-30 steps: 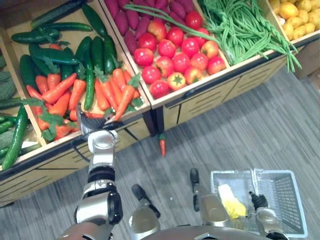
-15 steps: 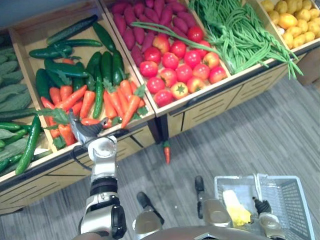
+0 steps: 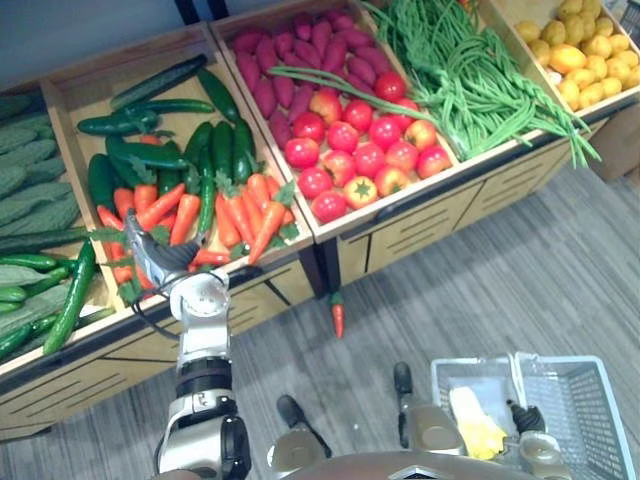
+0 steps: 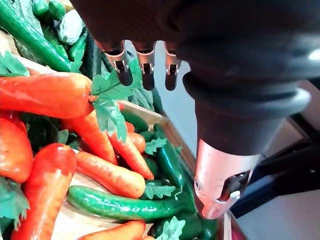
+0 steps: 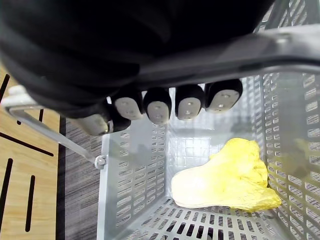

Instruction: Pick vegetable in the basket

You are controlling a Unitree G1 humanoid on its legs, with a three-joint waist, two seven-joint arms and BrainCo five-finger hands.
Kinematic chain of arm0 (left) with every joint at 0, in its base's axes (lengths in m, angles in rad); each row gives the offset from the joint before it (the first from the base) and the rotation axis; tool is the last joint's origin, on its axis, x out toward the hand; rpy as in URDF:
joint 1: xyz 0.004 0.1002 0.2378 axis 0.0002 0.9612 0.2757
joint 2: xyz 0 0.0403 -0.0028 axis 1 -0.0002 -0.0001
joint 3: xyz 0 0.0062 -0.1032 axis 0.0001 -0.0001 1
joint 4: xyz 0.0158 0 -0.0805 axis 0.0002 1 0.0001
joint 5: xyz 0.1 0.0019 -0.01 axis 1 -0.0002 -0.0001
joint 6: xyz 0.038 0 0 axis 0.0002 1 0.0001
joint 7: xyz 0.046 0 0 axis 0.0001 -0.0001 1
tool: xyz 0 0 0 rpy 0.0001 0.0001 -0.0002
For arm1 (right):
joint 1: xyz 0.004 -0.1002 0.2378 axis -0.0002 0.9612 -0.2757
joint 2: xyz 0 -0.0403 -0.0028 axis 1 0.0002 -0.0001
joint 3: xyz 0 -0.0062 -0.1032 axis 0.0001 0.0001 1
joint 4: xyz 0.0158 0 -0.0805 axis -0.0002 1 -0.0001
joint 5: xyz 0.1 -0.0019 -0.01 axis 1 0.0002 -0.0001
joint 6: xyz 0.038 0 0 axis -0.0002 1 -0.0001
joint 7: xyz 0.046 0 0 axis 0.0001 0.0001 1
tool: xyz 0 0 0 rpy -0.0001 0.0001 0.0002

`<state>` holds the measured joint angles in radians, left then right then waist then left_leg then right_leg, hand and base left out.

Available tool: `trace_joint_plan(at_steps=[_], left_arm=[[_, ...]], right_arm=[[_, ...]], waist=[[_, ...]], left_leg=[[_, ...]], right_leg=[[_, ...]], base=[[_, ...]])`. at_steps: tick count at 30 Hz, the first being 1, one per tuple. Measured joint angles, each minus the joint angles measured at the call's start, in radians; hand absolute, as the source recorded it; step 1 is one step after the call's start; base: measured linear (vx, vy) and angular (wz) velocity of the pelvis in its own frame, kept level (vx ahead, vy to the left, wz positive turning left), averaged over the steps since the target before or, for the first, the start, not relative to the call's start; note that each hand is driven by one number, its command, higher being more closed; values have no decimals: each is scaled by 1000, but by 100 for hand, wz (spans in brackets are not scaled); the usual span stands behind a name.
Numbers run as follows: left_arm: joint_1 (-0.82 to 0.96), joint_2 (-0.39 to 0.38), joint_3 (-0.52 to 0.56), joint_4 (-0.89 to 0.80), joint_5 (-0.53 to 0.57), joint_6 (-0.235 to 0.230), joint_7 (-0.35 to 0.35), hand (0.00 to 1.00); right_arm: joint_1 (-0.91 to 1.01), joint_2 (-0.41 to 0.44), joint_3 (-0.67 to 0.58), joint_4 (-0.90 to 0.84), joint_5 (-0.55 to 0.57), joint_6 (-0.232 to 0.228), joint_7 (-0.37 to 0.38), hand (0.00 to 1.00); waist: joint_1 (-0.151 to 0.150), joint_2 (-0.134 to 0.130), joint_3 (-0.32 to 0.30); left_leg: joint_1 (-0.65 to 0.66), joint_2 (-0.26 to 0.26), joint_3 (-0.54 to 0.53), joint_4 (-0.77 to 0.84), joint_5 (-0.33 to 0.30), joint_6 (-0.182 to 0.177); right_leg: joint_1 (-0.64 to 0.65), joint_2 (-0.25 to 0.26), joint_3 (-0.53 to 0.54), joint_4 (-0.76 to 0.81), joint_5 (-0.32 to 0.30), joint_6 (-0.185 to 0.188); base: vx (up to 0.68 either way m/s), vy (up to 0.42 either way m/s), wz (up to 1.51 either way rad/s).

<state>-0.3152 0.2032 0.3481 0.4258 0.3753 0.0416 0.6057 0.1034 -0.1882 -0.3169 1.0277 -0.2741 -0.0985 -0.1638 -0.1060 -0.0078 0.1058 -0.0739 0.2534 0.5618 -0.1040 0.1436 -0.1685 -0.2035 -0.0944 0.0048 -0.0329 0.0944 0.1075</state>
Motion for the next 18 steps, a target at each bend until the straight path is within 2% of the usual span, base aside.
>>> trace_joint_plan(at_steps=[8,11,18], left_arm=[[0,14,-43,-42,48,0,-25,0],[9,39,-68,-103,85,-11,-31,0],[75,39,-74,-168,150,-33,-45,0]], right_arm=[[10,-3,0,0,0,0,0,100],[13,-3,-11,0,0,0,0,100],[28,-10,-27,1,0,0,2,100]], waist=[[-1,6,-20],[0,9,-22],[0,19,-31]], left_leg=[[-1,-1,0,1,-4,-2],[3,-2,-4,1,0,3],[7,-10,-47,0,-3,4]], right_leg=[[0,-1,0,-3,-1,1],[4,-1,-2,-2,0,0],[28,-11,-30,-1,-16,5]], base=[[31,-12,0],[3,-1,1],[20,-6,11]])
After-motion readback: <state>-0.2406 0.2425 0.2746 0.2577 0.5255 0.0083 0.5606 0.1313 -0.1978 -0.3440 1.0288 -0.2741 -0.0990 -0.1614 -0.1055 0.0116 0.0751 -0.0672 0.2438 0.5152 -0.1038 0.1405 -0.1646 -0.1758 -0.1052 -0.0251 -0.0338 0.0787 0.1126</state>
